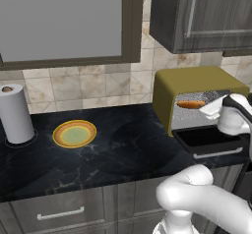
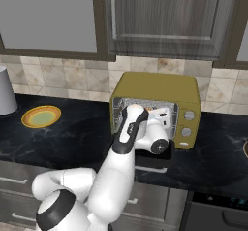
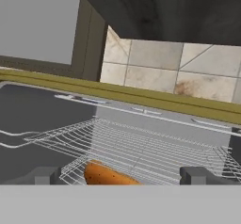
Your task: Open the toaster oven door. Place the hotdog bun on the bottom rack in the toaster oven and place the chicken drumstick on the top rack.
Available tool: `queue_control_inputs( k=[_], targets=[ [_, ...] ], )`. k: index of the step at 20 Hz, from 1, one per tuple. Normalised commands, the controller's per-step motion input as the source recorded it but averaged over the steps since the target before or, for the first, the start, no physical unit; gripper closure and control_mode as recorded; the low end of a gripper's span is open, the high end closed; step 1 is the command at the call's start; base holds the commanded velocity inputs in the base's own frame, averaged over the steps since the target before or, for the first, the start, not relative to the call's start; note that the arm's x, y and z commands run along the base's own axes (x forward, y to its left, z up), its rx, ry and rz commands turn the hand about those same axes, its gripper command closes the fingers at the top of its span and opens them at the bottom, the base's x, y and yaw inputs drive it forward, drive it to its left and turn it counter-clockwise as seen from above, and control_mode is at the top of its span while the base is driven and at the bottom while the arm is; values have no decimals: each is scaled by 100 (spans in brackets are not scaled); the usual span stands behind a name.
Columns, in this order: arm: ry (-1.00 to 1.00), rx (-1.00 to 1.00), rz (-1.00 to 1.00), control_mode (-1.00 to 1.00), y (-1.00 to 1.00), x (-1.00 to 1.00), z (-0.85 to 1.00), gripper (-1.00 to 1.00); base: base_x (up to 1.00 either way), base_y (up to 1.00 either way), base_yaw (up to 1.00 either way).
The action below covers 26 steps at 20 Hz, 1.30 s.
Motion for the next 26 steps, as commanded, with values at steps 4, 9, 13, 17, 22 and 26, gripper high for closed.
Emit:
queue_control_inputs(
  k=[4,9,13,17,22,26],
  targets=[
    [0,0,0,-100,0,31,-9,-100,0,0,0],
    [0,-1,0,-100,0,30,-18,-100,0,0,0],
    [0,-5,0,-100,0,28,-26,-100,0,0,0],
    [0,-6,0,-100,0,24,-18,-100,0,0,0],
    [-3,-7,0,-100,0,23,-12,-100,0,0,0],
    [-1,-9,0,-100,0,13,-17,-100,0,0,0]
  ],
)
